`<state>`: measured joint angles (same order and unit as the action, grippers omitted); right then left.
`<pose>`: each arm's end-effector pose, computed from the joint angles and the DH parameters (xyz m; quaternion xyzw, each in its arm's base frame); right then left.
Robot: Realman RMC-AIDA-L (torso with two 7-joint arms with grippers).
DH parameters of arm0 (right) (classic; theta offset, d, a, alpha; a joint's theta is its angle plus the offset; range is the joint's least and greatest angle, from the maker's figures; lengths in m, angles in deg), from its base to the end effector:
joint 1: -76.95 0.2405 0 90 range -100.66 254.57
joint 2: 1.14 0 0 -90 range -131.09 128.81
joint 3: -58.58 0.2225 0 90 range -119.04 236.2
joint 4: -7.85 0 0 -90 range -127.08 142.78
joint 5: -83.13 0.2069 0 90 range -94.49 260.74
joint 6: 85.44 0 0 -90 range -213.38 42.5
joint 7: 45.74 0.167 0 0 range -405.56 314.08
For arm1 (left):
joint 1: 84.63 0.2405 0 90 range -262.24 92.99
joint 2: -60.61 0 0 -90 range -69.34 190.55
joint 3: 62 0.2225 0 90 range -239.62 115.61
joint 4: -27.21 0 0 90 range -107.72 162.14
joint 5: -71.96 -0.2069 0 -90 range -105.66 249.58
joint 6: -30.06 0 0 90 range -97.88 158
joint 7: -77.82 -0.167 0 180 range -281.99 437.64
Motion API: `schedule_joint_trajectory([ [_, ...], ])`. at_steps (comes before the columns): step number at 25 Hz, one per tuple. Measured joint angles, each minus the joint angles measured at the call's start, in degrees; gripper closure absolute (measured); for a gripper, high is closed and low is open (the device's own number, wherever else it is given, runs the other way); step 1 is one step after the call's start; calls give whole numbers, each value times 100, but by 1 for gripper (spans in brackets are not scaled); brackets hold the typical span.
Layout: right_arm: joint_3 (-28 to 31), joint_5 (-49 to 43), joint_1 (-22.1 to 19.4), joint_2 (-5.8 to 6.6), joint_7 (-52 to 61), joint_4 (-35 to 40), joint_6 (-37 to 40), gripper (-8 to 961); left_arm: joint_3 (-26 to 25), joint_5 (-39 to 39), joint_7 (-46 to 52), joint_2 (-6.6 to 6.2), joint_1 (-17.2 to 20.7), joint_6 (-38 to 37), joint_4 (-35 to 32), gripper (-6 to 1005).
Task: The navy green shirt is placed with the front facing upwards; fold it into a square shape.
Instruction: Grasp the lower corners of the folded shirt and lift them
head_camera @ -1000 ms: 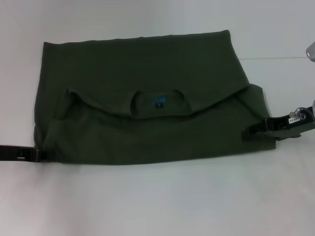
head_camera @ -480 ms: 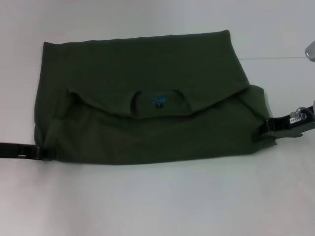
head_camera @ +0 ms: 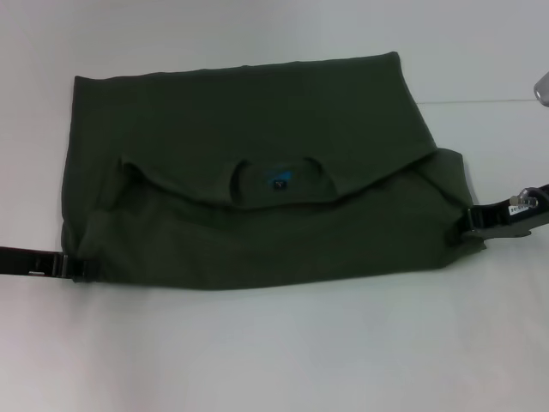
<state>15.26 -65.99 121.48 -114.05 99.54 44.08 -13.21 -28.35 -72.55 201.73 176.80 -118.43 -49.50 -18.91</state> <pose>0.2667 0.3863 0.0183 -0.7721 0.6006 -0.0137 0.2073 -0.2966 0.3463 0.0383 -0.8210 -0.5305 -0.0449 0.2060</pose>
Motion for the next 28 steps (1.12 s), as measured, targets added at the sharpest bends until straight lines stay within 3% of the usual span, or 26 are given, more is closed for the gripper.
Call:
schedule_joint_trajectory([
  [6, -3, 11, 2, 104, -193, 10, 426, 909, -18, -437, 277, -65, -117, -513, -82, 935],
  [14, -18, -211, -39, 258, -571, 11, 1868, 909, -132, -1039, 538, -210, -220, -2169, -293, 936],
  [22, -202, -384, -157, 107, -1255, -12, 3103, 908, -294, -1376, 314, -309, -283, -3783, -400, 936],
  [28, -815, -388, -215, -8, -1430, -10, 3524, 908, 244, -1775, 343, -236, -243, -3916, -390, 936],
])
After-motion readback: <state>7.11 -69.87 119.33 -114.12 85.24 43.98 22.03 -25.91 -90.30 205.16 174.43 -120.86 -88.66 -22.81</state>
